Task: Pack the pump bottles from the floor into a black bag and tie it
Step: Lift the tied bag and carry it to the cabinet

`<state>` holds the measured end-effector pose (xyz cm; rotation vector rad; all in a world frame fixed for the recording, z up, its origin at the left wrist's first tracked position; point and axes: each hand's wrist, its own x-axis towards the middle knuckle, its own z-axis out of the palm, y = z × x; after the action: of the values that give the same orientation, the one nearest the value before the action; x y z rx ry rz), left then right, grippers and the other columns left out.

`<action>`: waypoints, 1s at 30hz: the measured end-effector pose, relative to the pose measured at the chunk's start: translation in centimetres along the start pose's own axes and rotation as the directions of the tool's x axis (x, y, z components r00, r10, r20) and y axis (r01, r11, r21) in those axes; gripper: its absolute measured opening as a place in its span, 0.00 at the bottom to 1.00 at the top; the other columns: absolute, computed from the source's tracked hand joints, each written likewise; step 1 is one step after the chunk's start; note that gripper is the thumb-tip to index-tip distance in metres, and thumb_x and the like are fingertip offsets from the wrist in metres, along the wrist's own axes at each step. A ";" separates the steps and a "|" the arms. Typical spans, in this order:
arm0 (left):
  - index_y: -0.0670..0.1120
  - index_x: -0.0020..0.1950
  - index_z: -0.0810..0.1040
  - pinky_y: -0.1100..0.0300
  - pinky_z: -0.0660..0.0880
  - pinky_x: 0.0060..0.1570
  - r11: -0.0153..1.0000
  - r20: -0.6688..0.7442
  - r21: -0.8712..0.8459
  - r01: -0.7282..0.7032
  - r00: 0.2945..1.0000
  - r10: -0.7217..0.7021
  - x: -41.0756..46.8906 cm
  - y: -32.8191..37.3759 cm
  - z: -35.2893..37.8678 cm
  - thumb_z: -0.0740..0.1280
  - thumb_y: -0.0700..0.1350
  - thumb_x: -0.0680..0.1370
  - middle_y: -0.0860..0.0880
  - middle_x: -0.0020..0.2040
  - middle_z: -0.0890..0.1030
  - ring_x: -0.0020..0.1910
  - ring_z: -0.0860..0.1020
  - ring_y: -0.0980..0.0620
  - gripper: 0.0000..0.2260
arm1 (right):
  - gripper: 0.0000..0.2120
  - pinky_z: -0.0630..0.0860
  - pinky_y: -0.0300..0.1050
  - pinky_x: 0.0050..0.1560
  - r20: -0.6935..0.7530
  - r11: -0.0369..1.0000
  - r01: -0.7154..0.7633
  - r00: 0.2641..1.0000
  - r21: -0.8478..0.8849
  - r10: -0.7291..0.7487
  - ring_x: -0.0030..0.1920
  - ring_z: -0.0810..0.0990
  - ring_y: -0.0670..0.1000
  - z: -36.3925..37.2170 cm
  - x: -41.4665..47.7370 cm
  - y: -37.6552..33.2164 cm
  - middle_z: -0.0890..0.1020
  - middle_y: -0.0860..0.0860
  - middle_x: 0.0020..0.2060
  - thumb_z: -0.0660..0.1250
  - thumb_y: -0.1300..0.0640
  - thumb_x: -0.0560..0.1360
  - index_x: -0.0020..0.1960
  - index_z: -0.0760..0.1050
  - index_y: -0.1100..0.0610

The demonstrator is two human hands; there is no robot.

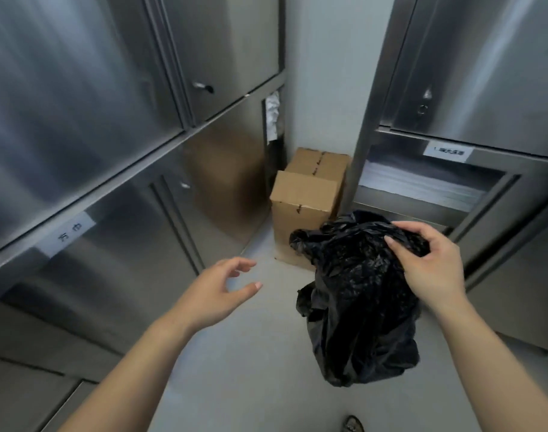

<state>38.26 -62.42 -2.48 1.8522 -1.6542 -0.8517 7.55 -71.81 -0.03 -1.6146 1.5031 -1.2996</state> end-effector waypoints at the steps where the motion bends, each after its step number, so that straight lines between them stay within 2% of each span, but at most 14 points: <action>1: 0.60 0.58 0.73 0.64 0.69 0.54 0.999 -0.012 0.047 0.012 1.000 -0.011 -0.6 -1.1 -1.2 0.67 0.59 0.72 0.58 0.57 0.76 0.56 0.74 0.61 0.16 | 0.10 0.72 0.40 0.54 0.013 1.000 0.006 1.000 0.011 -0.006 0.51 0.79 0.46 1.3 0.3 -0.8 0.81 0.39 0.43 0.73 0.57 0.70 0.43 0.78 0.42; 4: 0.57 0.60 0.74 0.65 0.68 0.53 0.992 -0.065 0.111 0.053 0.997 -0.046 -1.9 -3.7 -4.3 0.67 0.61 0.72 0.57 0.58 0.76 0.56 0.74 0.61 0.19 | 0.08 0.75 0.45 0.56 0.061 0.999 0.015 0.998 0.047 -0.018 0.53 0.80 0.49 4.7 1.5 -3.2 0.83 0.45 0.46 0.73 0.55 0.70 0.42 0.78 0.41; 9: 0.56 0.62 0.73 0.65 0.68 0.55 0.976 -0.143 0.187 0.109 0.986 -0.083 -2.5 -6.6 -8.0 0.66 0.61 0.72 0.58 0.59 0.76 0.57 0.73 0.60 0.21 | 0.09 0.79 0.49 0.55 0.117 0.981 0.024 0.992 0.192 -0.047 0.48 0.82 0.47 9.3 4.8 -7.9 0.83 0.43 0.44 0.73 0.54 0.70 0.41 0.80 0.39; 12: 0.56 0.63 0.73 0.63 0.70 0.58 0.969 -0.181 0.208 0.131 0.979 -0.094 -1.5 -7.3 -9.9 0.66 0.61 0.72 0.57 0.60 0.76 0.58 0.74 0.59 0.21 | 0.09 0.78 0.44 0.52 0.133 0.964 0.074 0.985 0.254 -0.111 0.46 0.83 0.45 11.7 7.5 -10.8 0.84 0.43 0.43 0.73 0.55 0.70 0.41 0.81 0.40; 15: 0.56 0.63 0.73 0.61 0.70 0.60 0.967 -0.198 0.215 0.138 0.976 -0.096 0.2 -7.6 -11.5 0.66 0.61 0.72 0.56 0.60 0.76 0.58 0.73 0.59 0.22 | 0.08 0.76 0.32 0.43 0.155 0.943 0.111 0.974 0.315 -0.166 0.41 0.82 0.38 14.1 10.0 -13.3 0.83 0.40 0.39 0.73 0.56 0.70 0.40 0.81 0.41; 17: 0.55 0.64 0.72 0.62 0.70 0.59 0.966 -0.223 0.210 0.151 0.969 -0.103 1.6 -7.8 -12.0 0.66 0.61 0.72 0.56 0.60 0.76 0.58 0.73 0.59 0.22 | 0.08 0.76 0.29 0.40 0.181 0.924 0.125 0.963 0.361 -0.201 0.39 0.81 0.37 15.9 11.7 -14.4 0.83 0.40 0.38 0.73 0.57 0.70 0.40 0.81 0.43; 23: 0.56 0.62 0.73 0.66 0.70 0.54 0.964 -0.284 0.169 0.204 0.947 -0.151 6.8 -8.5 -10.8 0.64 0.63 0.71 0.58 0.57 0.76 0.55 0.73 0.61 0.23 | 0.08 0.77 0.34 0.46 0.256 0.885 0.170 0.918 0.434 -0.302 0.43 0.82 0.40 21.5 17.4 -16.6 0.83 0.42 0.41 0.73 0.57 0.70 0.40 0.80 0.43; 28: 0.56 0.61 0.73 0.60 0.73 0.56 0.955 -0.284 0.148 0.258 0.936 -0.209 12.2 -8.3 -8.5 0.64 0.62 0.71 0.56 0.56 0.76 0.54 0.75 0.58 0.21 | 0.07 0.78 0.44 0.53 0.313 0.877 0.222 0.873 0.426 -0.373 0.47 0.83 0.44 24.6 22.8 -17.3 0.84 0.43 0.43 0.73 0.54 0.69 0.40 0.80 0.42; 30: 0.55 0.62 0.73 0.59 0.73 0.57 0.951 -0.292 0.129 0.281 0.927 -0.234 13.6 -8.1 -7.9 0.65 0.62 0.72 0.56 0.56 0.76 0.55 0.75 0.57 0.21 | 0.06 0.78 0.44 0.54 0.318 0.874 0.248 0.861 0.417 -0.396 0.47 0.82 0.44 25.2 24.4 -17.5 0.84 0.42 0.43 0.73 0.53 0.68 0.40 0.80 0.41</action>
<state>50.37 -75.18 -4.64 2.2287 -1.3653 -0.5347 34.94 -96.69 12.87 -1.7923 0.7107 -1.2358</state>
